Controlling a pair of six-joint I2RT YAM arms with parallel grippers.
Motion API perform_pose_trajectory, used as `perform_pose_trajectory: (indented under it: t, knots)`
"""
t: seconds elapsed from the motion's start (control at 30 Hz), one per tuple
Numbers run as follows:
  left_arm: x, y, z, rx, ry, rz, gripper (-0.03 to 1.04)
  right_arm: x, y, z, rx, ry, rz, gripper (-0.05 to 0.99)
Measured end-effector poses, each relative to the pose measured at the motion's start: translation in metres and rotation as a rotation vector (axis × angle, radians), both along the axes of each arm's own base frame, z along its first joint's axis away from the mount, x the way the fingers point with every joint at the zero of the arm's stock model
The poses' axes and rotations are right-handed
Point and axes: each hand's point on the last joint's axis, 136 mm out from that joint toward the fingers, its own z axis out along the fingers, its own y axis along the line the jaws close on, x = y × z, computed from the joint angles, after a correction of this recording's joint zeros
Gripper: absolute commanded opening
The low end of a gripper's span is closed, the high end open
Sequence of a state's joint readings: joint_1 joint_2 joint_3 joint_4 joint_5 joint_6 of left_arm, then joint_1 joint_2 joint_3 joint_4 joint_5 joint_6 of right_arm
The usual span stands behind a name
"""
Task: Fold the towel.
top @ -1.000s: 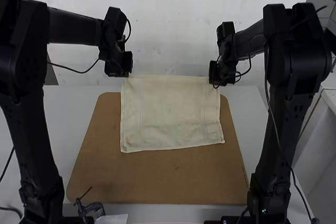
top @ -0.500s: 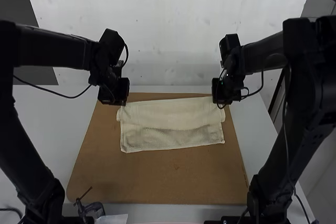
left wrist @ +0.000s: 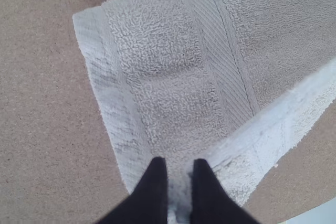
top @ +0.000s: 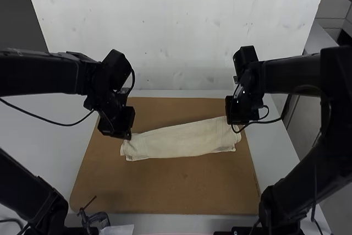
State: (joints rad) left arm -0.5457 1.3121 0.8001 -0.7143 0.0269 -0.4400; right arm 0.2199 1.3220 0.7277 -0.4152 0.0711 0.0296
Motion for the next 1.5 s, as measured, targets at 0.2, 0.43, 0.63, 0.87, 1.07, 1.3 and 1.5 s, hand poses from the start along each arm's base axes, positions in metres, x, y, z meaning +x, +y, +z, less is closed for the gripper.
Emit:
perform_pose_trajectory:
  t: [0.2,0.43,0.63,0.87,1.07,1.3,1.5]
  knots:
    - [-0.006,0.003,-0.001,-0.002,0.007,0.01,0.02,-0.002,0.0,-0.004,0.002,-0.014,0.001,0.01]
    - [0.009,0.013,-0.031,0.028,0.071,0.07,0.02,0.009,-0.003,-0.024,0.003,0.008,-0.011,0.01]
    - [-0.002,0.014,-0.027,0.026,0.115,0.059,0.02,0.009,-0.003,-0.03,0.011,0.027,-0.002,0.01]
    - [-0.026,-0.001,0.004,-0.036,0.121,0.003,0.02,0.01,-0.009,-0.03,0.009,0.026,-0.016,0.01]
    - [-0.038,-0.004,0.003,-0.058,0.177,0.0,0.02,0.015,-0.007,-0.027,0.018,0.005,-0.012,0.01]
    - [-0.024,-0.008,-0.009,-0.053,0.183,0.014,0.02,0.024,-0.008,-0.031,0.012,-0.019,-0.017,0.01]
    - [0.01,0.0,-0.036,-0.029,0.217,0.085,0.02,0.033,-0.008,-0.046,-0.001,0.012,-0.022,0.01]
